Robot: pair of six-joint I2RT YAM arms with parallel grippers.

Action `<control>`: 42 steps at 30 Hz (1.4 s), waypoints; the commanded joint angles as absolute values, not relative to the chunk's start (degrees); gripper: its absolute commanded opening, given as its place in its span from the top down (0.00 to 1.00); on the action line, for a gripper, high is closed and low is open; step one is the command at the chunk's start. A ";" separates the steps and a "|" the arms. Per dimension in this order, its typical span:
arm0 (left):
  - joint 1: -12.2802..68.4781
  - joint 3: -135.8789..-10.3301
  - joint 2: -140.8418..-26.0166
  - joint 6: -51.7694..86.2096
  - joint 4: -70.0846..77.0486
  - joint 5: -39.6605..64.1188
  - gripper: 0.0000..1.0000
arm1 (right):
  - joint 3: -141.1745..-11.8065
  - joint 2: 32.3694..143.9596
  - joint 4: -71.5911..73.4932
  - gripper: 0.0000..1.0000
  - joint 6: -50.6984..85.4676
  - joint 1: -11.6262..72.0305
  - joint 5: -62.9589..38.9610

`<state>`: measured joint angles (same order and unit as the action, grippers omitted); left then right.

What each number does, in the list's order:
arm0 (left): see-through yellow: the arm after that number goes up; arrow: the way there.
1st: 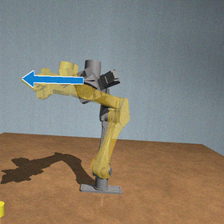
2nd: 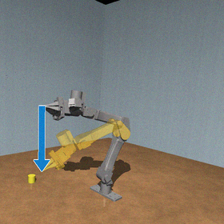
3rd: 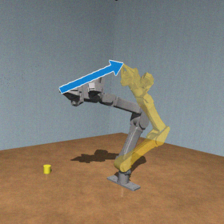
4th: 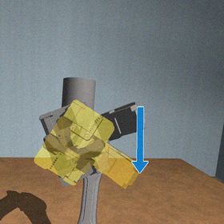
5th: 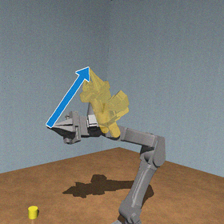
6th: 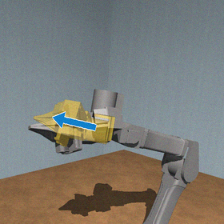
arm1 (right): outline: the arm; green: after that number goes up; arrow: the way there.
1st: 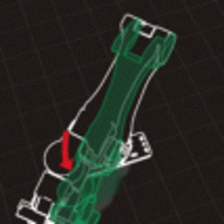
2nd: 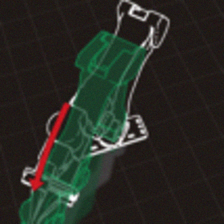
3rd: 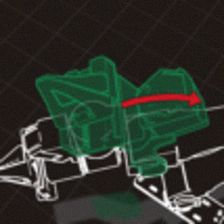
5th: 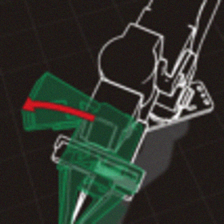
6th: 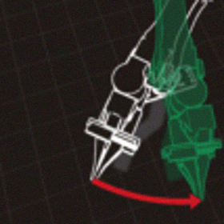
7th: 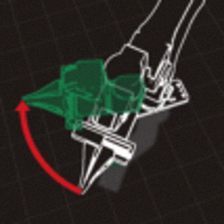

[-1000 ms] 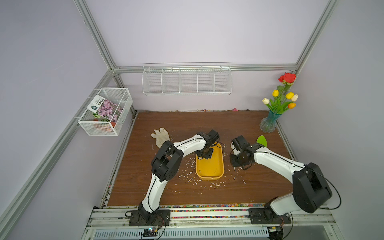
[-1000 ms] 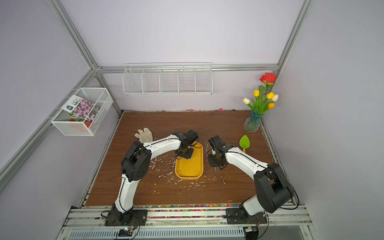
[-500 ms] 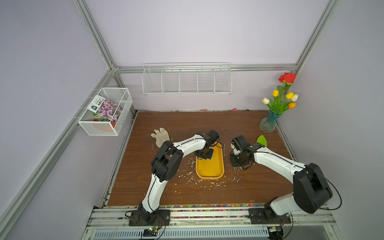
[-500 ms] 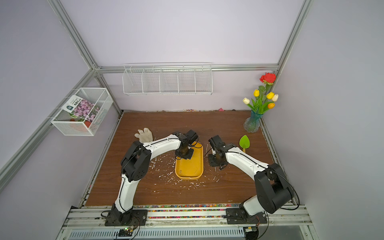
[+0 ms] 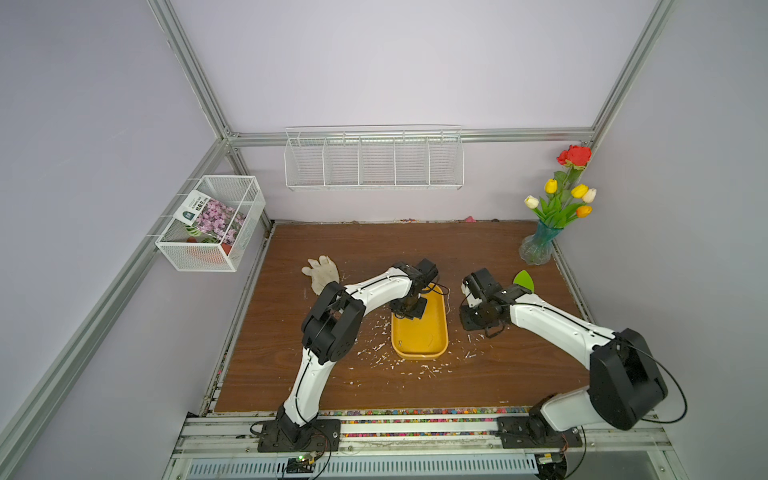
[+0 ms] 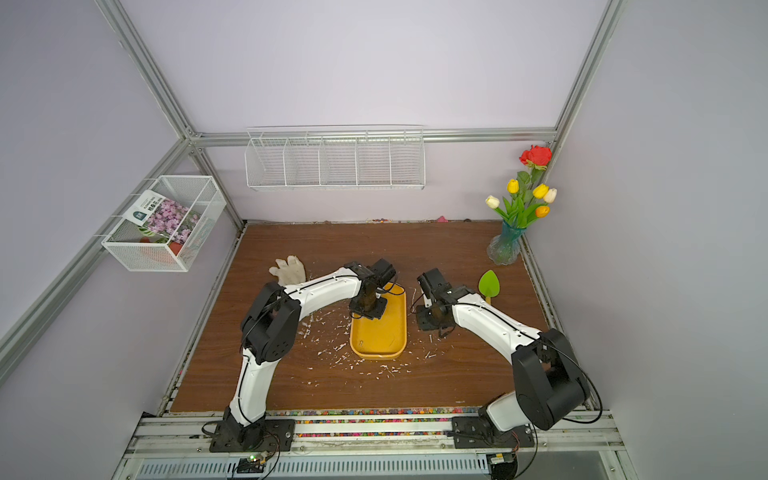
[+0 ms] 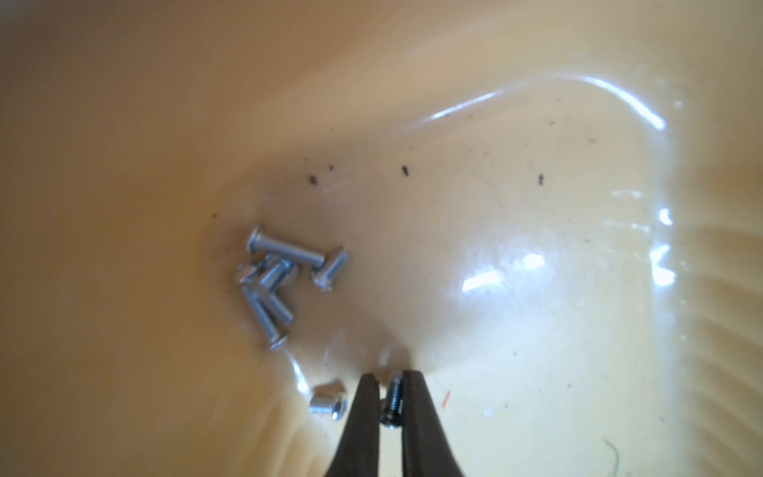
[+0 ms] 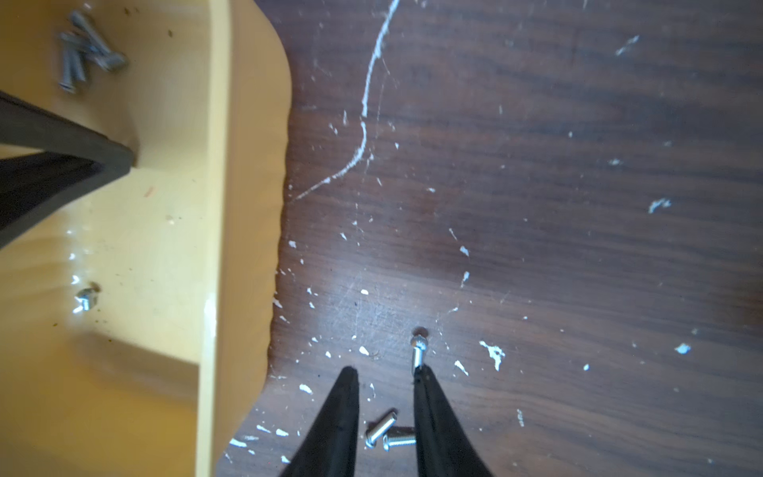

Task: Take out the screws from the storage box
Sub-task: Pick up the screw from the storage box, then place the screw at the center of the board.

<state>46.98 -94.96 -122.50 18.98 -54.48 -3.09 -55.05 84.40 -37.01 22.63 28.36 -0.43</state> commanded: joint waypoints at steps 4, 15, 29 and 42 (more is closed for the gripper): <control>46.68 -99.97 -114.78 18.97 -58.30 -3.33 1.00 | -57.92 82.55 -38.11 0.72 21.28 28.39 -0.15; 41.39 -91.04 -101.06 22.36 -58.11 -1.94 1.00 | -63.85 81.33 -33.99 0.72 18.49 30.93 -7.96; 34.49 -68.47 -93.51 25.22 -48.95 -1.50 1.00 | -74.85 101.25 -31.04 0.72 14.03 40.49 -12.47; 32.87 -58.56 -97.73 26.42 -37.22 1.81 1.00 | -80.25 114.45 -28.04 0.62 11.01 41.90 -15.56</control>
